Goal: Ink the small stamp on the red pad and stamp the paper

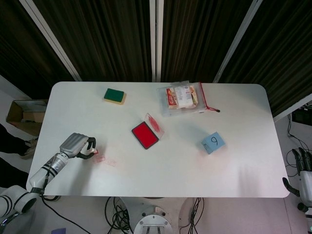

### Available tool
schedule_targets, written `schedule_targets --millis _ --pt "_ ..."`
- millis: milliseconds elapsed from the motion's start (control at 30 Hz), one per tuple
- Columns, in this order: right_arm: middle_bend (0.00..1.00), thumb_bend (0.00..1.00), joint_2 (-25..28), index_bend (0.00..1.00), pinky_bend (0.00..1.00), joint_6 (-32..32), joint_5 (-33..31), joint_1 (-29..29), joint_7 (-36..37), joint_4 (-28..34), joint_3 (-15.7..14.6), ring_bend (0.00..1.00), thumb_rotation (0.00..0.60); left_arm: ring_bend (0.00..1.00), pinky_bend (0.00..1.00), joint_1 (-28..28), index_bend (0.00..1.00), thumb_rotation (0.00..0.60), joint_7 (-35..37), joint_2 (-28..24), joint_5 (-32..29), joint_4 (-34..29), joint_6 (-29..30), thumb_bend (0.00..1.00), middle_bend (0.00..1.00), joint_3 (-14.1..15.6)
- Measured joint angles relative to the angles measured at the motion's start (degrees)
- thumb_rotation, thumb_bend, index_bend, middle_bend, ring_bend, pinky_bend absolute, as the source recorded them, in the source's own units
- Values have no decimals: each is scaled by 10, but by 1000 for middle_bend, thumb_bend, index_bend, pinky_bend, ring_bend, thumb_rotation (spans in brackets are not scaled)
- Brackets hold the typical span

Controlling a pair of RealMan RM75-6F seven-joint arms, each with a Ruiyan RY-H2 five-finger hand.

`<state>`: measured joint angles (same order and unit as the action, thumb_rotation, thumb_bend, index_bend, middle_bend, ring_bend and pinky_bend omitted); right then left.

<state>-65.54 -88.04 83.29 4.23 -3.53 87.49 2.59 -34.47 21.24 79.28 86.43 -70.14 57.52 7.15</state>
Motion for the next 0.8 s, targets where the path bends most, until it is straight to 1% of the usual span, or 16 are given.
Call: schedule_targets --millis 167,367,500,633,800 --pt "0 178 1 0 0 -6 2 4 -5 4 -3 0 600 979 1000 13 639 600 11 28 19 32 15 460 650 2" --pt "0 179 2 0 0 -9 1 6 -6 5 -3 0 600 976 1000 18 608 600 16 39 26 50 16 458 621 -1" --pt "0 179 3 0 0 -8 0 6 -4 4 -3 0 600 959 1000 18 508 600 22 39 27 54 8 449 579 -1" --pt "0 178 1 0 0 -3 -1 4 -4 1 -3 0 600 948 997 16 483 600 28 40 30 60 -5 443 552 0" --pt "0 180 0 0 0 -2 -5 5 -1 -2 -2 0 600 947 996 17 462 600 29 40 35 63 -2 432 532 -2"
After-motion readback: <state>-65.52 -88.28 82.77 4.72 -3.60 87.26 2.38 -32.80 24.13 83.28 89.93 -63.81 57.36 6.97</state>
